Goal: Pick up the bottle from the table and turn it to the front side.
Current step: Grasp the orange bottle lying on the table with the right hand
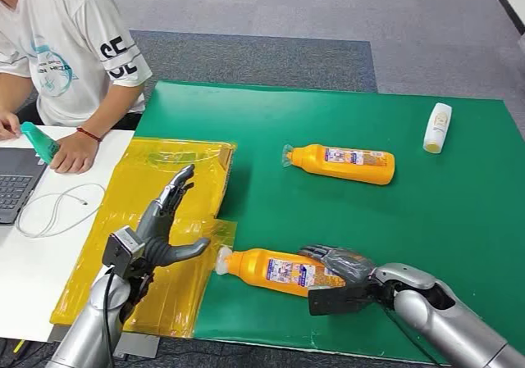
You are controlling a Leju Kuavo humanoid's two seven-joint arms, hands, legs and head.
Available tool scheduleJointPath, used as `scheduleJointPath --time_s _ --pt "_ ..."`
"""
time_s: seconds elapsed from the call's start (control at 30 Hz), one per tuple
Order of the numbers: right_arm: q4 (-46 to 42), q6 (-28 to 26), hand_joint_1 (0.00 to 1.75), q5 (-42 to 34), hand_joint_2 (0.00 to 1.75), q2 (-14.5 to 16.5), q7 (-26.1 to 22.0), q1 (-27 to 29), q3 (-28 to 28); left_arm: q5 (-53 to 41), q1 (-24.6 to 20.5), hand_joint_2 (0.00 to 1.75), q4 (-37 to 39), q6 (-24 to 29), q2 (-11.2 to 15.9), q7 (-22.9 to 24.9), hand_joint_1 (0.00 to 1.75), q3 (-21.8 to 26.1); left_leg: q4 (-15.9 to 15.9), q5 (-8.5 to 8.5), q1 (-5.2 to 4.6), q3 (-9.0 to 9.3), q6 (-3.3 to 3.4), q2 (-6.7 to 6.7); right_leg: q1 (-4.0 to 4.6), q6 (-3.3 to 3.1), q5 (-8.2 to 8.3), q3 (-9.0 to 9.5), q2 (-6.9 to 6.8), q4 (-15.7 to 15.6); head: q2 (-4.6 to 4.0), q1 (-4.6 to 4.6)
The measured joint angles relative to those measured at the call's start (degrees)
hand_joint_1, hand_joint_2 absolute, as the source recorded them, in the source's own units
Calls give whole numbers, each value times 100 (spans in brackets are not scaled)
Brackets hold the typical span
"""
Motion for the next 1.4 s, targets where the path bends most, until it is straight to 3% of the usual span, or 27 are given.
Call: scheduleJointPath --time_s 0.23,0.3,0.37,0.43,1.13,1.4 --pt "43 -25 5 2 175 117 0 19 -3 1 2 175 51 0 -16 0 0 -3 0 0 0 0 0 0 0 0 0 0 0 0 -1 -1" --pt "49 -37 58 7 175 131 2 25 -5 4 5 175 60 0 -17 0 0 -3 0 0 0 0 0 0 0 0 0 0 0 0 0 0" --pt "52 -71 140 29 175 145 9 40 -14 14 16 175 63 1 -17 0 0 -3 0 0 0 1 0 0 0 0 0 1 0 0 1 0" --pt "51 -122 175 67 175 161 15 65 -33 25 35 175 63 3 -17 0 0 -3 0 0 0 1 0 0 0 0 0 1 0 0 0 -1" --pt "81 -331 175 86 175 400 6 294 -342 31 229 175 43 11 -3 0 0 -1 0 -3 0 3 -4 1 2 -1 -1 2 0 0 -1 -2" --pt "325 -509 175 -531 175 737 -150 659 -1083 -42 386 175 -198 -8 10 3 0 -10 0 -3 0 2 -4 0 2 0 -1 2 0 0 1 -1"
